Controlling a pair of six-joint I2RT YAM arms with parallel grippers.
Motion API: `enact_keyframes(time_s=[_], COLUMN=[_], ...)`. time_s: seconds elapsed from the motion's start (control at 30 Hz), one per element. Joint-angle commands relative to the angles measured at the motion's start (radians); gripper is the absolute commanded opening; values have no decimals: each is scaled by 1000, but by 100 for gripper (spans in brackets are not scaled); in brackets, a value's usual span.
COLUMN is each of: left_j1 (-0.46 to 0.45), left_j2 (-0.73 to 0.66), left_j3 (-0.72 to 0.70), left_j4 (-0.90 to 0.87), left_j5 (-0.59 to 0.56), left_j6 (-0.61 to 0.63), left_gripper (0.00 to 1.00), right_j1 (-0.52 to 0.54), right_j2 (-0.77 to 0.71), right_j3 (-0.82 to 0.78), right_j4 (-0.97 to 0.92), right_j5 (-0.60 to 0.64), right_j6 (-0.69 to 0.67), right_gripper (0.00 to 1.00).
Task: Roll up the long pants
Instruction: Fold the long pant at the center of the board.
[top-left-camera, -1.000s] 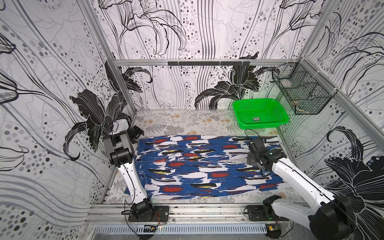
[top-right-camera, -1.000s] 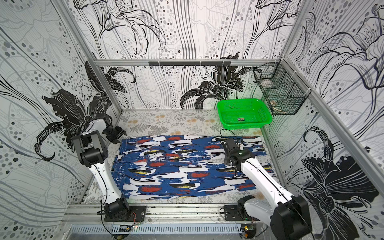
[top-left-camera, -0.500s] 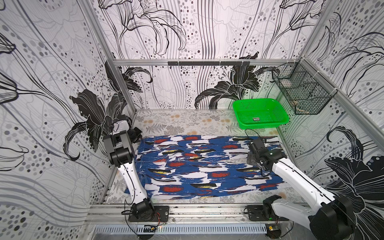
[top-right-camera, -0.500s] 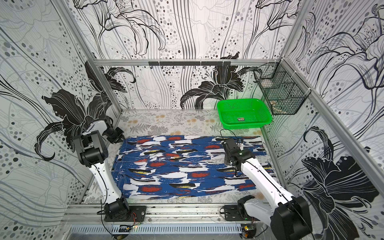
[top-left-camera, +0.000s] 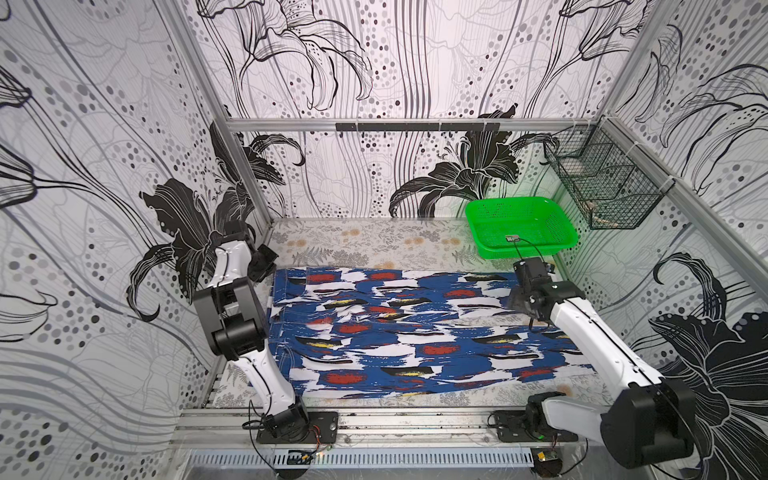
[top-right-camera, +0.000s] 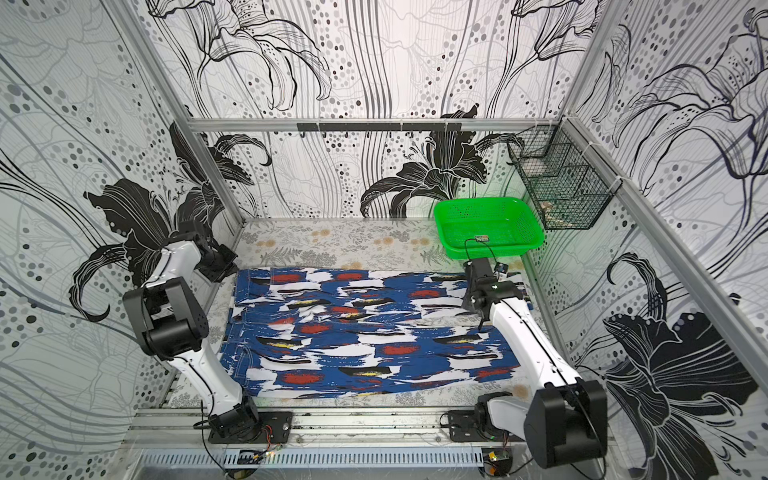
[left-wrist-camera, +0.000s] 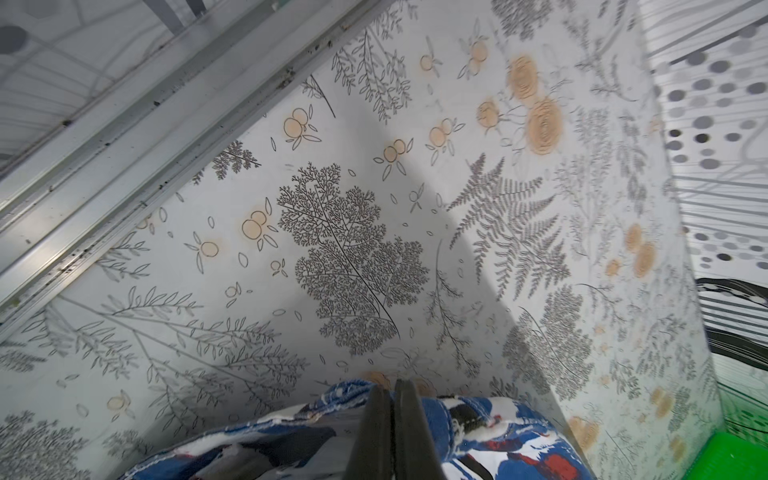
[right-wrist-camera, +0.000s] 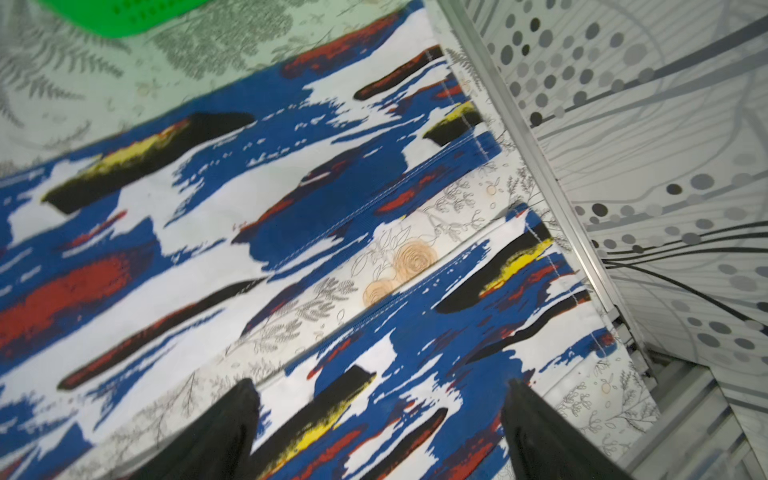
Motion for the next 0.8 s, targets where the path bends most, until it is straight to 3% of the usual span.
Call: enact_keyframes(time_s=[0.0,0.1,0.33,0.47,0.63,0.77], left_j1=[-6,-19,-40,-62,-75,-76], left_j2=[-67,-87,-109,-135,-135,-129], left_j3=[-33,-60,-132,-173,-189,-173], left_j4=[65,82,137,177,213,203], left_j5=[35,63,118,139,192,201], left_j6=[-32,-40,-65,-68,-93,-87], left_gripper=[0,0,0,0,0,0], right_j1=[-91,-150,-176,-184,-219,-272], right_j2=[91,215,436,438,367,382], right_j3=[83,170,358,353,171,139], right_j4=[17,-5,-14,83,334,329], right_j5=[-66,-91,-84,-12,9,96], right_j6=[-41,-1,38,29,53,84], right_gripper=[95,98,98,96,96,97])
